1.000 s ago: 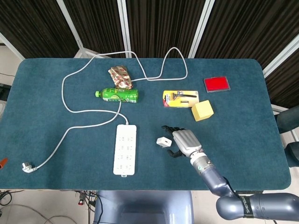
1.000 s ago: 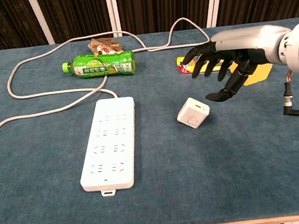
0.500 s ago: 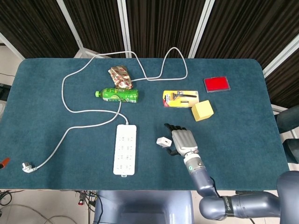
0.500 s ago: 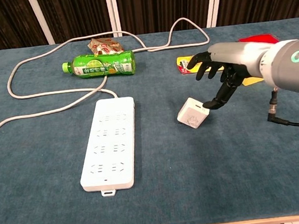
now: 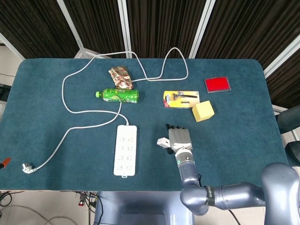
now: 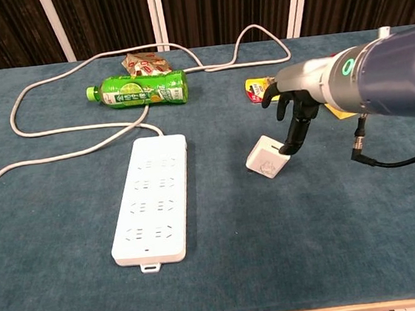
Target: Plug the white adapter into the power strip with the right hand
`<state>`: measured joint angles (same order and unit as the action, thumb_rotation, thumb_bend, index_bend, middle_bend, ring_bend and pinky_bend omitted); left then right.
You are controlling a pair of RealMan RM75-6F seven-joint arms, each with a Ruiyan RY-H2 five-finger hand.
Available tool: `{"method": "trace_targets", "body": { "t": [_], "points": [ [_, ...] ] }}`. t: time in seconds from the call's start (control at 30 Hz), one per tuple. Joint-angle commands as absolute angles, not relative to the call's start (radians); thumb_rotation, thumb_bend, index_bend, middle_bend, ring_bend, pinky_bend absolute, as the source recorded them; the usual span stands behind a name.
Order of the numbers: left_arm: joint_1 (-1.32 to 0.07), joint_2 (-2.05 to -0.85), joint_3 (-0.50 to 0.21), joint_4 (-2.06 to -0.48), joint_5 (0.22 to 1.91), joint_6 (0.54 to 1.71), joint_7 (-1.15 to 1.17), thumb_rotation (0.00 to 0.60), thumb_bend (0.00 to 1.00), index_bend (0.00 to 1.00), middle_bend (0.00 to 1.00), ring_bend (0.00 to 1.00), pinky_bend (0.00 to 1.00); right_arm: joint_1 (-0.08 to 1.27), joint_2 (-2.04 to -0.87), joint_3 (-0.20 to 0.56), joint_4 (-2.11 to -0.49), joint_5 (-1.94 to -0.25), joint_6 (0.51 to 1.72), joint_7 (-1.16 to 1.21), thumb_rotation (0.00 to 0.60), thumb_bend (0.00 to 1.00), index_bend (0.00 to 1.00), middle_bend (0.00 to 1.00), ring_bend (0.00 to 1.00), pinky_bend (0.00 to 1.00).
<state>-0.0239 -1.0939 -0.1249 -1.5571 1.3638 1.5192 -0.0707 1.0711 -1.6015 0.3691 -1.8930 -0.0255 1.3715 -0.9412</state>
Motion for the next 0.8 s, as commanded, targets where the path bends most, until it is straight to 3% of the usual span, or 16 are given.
{"method": "trace_targets", "body": {
  "t": [0.03, 0.17, 0.3, 0.43, 0.8],
  "points": [
    [-0.024, -1.094, -0.125, -1.557, 1.364, 1.519, -0.071, 0.6, 0.08, 0.16, 0.0, 0.0, 0.0, 1.084, -1.61, 0.398, -1.897, 0.022, 1.354, -0.952, 0.6, 0.37, 0.11, 0.2, 0.21, 0.22],
    [-0.023, -1.092, -0.124, -1.559, 1.363, 1.52, -0.071, 0.6, 0.08, 0.16, 0.0, 0.0, 0.0, 1.093, -1.623, 0.416, -1.893, 0.052, 1.341, -0.947, 0.6, 0.37, 0.12, 0.2, 0.23, 0.22],
    [-0.023, -1.09, -0.123, -1.561, 1.365, 1.519, -0.075, 0.6, 0.08, 0.16, 0.0, 0.0, 0.0, 1.081, -1.663, 0.426, -1.853, -0.021, 1.34, -0.866, 0.6, 0.37, 0.17, 0.23, 0.26, 0.22],
    [-0.023, -1.087, -0.121, -1.561, 1.366, 1.518, -0.078, 0.6, 0.08, 0.16, 0.0, 0.0, 0.0, 1.064, -1.709, 0.393, -1.795, -0.112, 1.361, -0.807, 0.6, 0.37, 0.17, 0.24, 0.27, 0.22],
    [-0.024, -1.088, -0.122, -1.563, 1.362, 1.517, -0.072, 0.6, 0.08, 0.17, 0.0, 0.0, 0.0, 1.044, -1.739, 0.369, -1.719, -0.139, 1.363, -0.817, 0.6, 0.37, 0.2, 0.26, 0.3, 0.22]
  ]
}}
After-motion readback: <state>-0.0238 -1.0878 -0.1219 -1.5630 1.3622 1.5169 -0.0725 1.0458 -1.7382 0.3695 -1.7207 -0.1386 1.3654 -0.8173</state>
